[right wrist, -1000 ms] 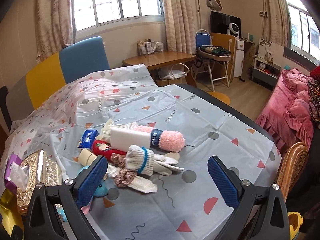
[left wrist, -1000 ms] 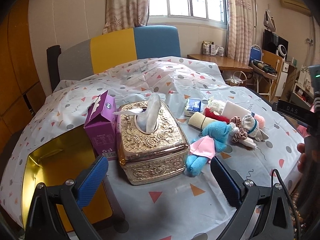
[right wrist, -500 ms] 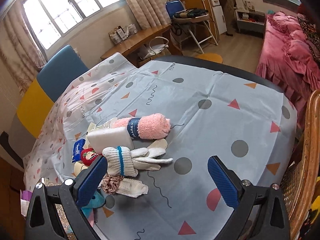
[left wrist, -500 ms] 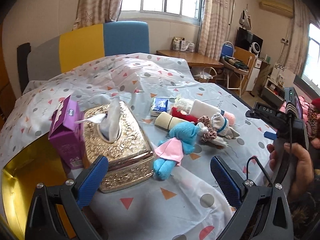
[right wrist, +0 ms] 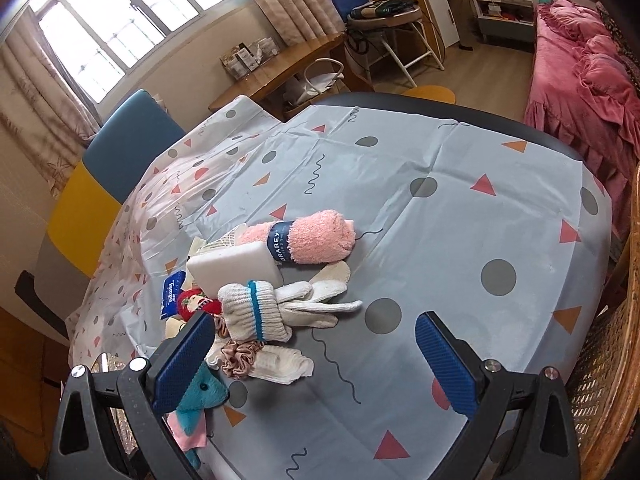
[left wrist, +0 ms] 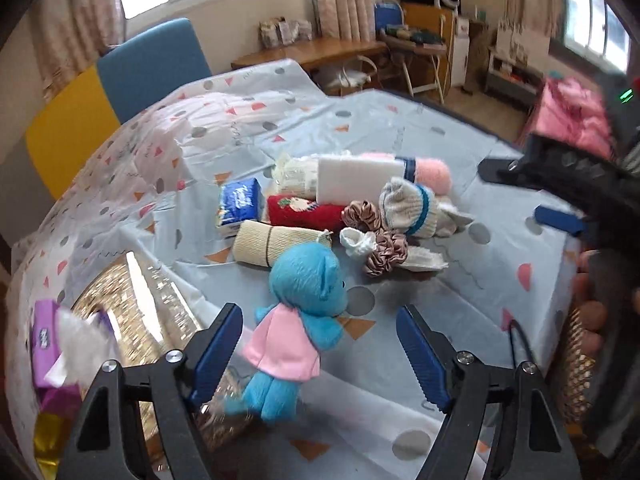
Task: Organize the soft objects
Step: 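Grasp the blue teddy bear with the left gripper, then drop the bear in the gold tray with left gripper while right grasps white towel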
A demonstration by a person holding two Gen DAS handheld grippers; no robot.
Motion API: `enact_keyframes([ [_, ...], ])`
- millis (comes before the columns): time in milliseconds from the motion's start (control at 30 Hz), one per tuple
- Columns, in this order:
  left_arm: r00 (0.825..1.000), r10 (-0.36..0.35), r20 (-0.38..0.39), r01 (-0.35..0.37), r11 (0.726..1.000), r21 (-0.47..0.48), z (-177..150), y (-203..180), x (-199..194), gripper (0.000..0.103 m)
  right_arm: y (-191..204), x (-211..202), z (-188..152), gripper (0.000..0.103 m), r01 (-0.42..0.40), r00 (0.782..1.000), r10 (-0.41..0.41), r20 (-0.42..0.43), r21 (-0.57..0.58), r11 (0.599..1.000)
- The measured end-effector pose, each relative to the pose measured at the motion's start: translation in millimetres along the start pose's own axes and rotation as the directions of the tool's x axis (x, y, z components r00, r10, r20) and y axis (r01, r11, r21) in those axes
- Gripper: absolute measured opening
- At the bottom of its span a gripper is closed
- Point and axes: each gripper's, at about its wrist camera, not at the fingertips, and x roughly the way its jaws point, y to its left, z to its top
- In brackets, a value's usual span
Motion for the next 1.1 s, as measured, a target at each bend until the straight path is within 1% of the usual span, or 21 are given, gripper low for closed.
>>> enact_keyframes([
  [33,0.999,0.029,-0.024,-0.029,1.000,0.010,2,-2,11,0.080,1,0,0,0.102,-0.003,1.000,0.003,-0.001,-0.001,1.000],
  [133,0.994,0.078,-0.081,-0.075,0.996,0.041,8,-6,40,0.080,3,2,0,0.102,-0.010,1.000,0.010,-0.007,-0.009,1.000],
  [233,0.989,0.094,-0.111,-0.089,0.995,0.051,12,-8,60,0.080,5,3,0,0.102,-0.018,1.000,0.018,-0.017,-0.016,1.000],
  [267,0.988,0.095,-0.122,-0.090,0.995,0.047,13,-7,66,0.076,5,4,0,0.102,-0.022,1.000,0.022,-0.019,-0.014,1.000],
  [300,0.987,0.089,-0.138,-0.084,0.996,0.039,14,-6,72,0.068,4,4,0,0.102,-0.024,0.999,0.024,-0.020,-0.011,1.000],
  [333,0.985,0.070,-0.157,-0.067,0.997,0.024,14,-4,79,0.050,4,4,0,0.102,-0.024,0.999,0.024,-0.023,-0.009,1.000],
  [367,0.985,0.058,-0.161,-0.057,0.998,0.012,14,-2,83,0.050,3,5,0,0.102,-0.024,0.999,0.023,-0.025,-0.006,1.000],
  [400,0.988,0.045,-0.146,-0.046,0.999,-0.002,15,1,83,0.048,3,6,0,0.102,-0.025,0.999,0.025,-0.029,-0.004,1.000],
  [467,0.991,0.016,-0.132,-0.019,1.000,-0.024,15,5,80,0.042,3,7,-1,0.102,-0.028,0.999,0.028,-0.037,-0.006,1.000],
  [533,0.994,-0.009,-0.105,0.004,0.999,-0.047,15,13,70,0.041,6,10,-2,0.097,-0.036,0.998,0.035,-0.048,-0.022,0.999],
  [600,0.996,-0.033,-0.084,0.028,0.998,-0.058,17,18,58,0.041,11,14,-4,0.086,-0.042,0.997,0.038,-0.072,-0.049,0.998],
  [633,0.997,-0.042,-0.072,0.037,0.997,-0.068,18,21,53,0.041,13,17,-6,0.084,-0.045,0.995,0.039,-0.089,-0.063,0.997],
  [700,0.996,-0.073,-0.049,0.068,0.993,-0.097,22,31,40,0.041,21,25,-10,0.080,-0.044,0.991,0.030,-0.128,-0.109,0.993],
  [800,0.993,-0.114,-0.016,0.111,0.984,-0.140,29,47,26,0.041,37,36,-21,0.080,-0.041,0.982,0.001,-0.187,-0.208,0.977],
  [867,0.989,-0.147,-0.001,0.144,0.974,-0.175,34,58,20,0.041,50,44,-31,0.080,-0.038,0.975,-0.029,-0.222,-0.294,0.955],
  [933,0.986,-0.167,0.009,0.166,0.964,-0.209,40,69,17,0.041,64,50,-41,0.080,-0.012,0.969,-0.087,-0.231,-0.395,0.919],
  [967,0.985,-0.173,0.017,0.173,0.960,-0.222,43,75,15,0.041,71,53,-45,0.080,0.009,0.968,-0.121,-0.221,-0.448,0.894],
  [1033,0.984,-0.176,0.029,0.177,0.952,-0.251,50,87,14,0.041,86,61,-50,0.080,0.072,0.966,-0.197,-0.169,-0.554,0.829],
  [1067,0.984,-0.176,0.035,0.179,0.944,-0.276,54,96,13,0.041,93,66,-51,0.080,0.093,0.963,-0.224,-0.147,-0.601,0.794],
  [1100,0.984,-0.176,0.041,0.180,0.937,-0.300,57,105,12,0.041,97,74,-54,0.080,0.101,0.957,-0.249,-0.147,-0.637,0.764],
])
